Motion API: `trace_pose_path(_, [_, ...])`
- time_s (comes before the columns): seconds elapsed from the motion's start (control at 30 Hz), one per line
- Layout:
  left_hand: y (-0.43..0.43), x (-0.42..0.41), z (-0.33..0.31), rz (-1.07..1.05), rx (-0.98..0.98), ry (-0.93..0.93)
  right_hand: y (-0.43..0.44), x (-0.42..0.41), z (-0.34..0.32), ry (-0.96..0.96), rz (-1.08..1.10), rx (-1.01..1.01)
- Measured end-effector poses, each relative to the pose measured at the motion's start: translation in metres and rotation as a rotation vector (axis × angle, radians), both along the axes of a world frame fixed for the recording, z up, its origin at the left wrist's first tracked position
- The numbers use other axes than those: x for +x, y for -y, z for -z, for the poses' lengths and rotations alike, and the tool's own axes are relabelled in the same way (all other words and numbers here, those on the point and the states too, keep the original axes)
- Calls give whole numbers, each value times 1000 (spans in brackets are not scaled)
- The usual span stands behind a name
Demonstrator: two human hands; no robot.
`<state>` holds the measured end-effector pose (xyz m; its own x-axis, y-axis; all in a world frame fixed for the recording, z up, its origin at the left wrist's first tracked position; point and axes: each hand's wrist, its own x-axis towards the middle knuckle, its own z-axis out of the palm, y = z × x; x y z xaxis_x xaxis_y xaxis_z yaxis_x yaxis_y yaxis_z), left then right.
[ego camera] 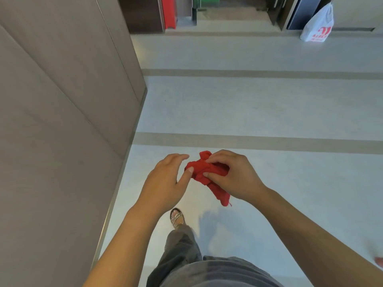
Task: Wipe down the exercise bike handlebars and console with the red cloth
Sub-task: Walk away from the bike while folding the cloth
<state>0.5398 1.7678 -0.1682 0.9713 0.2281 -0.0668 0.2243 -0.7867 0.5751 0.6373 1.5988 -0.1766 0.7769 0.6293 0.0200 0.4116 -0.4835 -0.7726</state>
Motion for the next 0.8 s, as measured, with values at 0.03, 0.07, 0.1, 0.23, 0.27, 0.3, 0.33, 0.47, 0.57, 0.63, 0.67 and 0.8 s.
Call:
trace_pose_path(0.03, [-11,15,2,-8,-2,0,-12,16,1,2,-2,1])
trace_pose_path(0.07, [-22,31,5,-12,-3,0,-24,32,1,5,-4,1])
trace_pose_path(0.1, [-34,48,7,-12,-6,0,-37,49,0,7,-7,0])
trace_pose_path(0.23, [-88,128,9,24,2,-13,-75,127,-5,55,-19,-56])
trace_pose_path(0.27, [-100,150,6,35,5,-18,-81,148,-7,60,-11,-68])
trace_pose_path(0.3, [-111,174,3,48,2,-15,-87,169,-10,65,2,-69])
trace_pose_path(0.33, [-121,199,0,63,-4,-8,-93,191,-11,70,19,-66])
trace_pose_path(0.47, [-150,297,-7,132,2,5,-119,271,-13,98,116,-43])
trace_pose_path(0.57, [-157,365,-9,187,-36,-27,-121,324,-7,107,197,18])
trace_pose_path(0.63, [-155,417,-10,225,-48,-45,-114,364,-2,77,268,47])
trace_pose_path(0.67, [-152,444,-9,245,-45,-54,-109,386,0,69,303,52])
trace_pose_path(0.8, [-127,565,-8,320,-10,-67,-83,486,4,105,384,54])
